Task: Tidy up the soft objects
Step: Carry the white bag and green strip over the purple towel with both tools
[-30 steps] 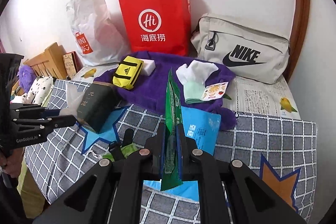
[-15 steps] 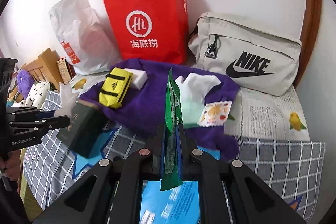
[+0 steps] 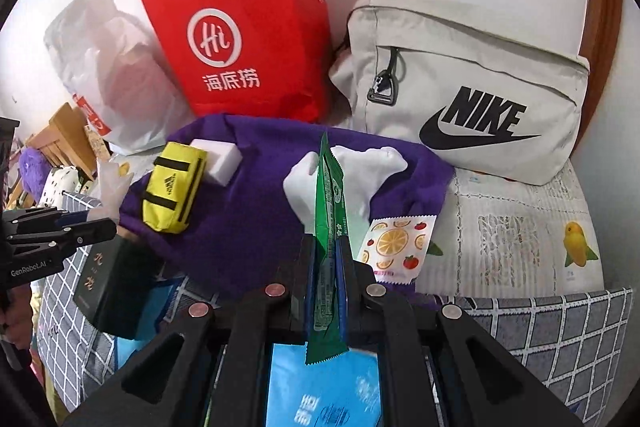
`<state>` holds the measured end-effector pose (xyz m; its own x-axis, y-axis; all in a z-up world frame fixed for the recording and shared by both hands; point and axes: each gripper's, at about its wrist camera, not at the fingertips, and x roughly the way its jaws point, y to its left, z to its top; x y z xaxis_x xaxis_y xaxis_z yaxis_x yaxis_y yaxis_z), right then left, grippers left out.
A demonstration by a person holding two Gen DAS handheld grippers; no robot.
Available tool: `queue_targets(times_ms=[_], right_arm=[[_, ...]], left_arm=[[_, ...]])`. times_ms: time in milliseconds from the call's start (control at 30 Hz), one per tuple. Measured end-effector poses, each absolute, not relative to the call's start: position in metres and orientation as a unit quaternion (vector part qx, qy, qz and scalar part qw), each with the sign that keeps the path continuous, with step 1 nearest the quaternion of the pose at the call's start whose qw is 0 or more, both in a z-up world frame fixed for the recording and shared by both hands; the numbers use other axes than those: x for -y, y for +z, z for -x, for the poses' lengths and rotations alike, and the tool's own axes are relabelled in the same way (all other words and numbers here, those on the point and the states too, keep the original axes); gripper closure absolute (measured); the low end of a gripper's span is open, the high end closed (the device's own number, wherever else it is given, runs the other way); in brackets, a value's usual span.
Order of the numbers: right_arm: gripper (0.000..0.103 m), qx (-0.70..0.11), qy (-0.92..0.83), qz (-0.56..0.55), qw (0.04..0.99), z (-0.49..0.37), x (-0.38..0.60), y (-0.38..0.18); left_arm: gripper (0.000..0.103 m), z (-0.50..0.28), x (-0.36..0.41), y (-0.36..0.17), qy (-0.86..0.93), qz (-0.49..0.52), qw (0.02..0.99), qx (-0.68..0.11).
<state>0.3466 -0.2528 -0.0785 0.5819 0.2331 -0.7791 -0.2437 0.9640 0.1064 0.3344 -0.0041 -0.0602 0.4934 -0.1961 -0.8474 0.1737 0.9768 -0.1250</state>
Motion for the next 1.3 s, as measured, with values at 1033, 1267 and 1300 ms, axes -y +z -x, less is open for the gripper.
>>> queue_targets(times_ms=[1033,1267,1300], right_arm=[[0.093,-0.503,0.113,-0.019,0.857,-0.383,0.275,-0.132],[0.080,-0.484,0.114,-0.004,0.868,-0.375,0.275,-0.121],[0.074,-0.482,0.113,-0.002,0.869,-0.374,0.275,-0.119]], left_arm=[[0.080,-0.410,0.050,-0.106,-0.145,-0.002,0.833,-0.534],[0.080,-0.417,0.049,-0.118,-0.142,0.005,0.827,-0.544],[0.080,-0.418,0.048,-0.119,-0.140,0.007,0.826,-0.545]])
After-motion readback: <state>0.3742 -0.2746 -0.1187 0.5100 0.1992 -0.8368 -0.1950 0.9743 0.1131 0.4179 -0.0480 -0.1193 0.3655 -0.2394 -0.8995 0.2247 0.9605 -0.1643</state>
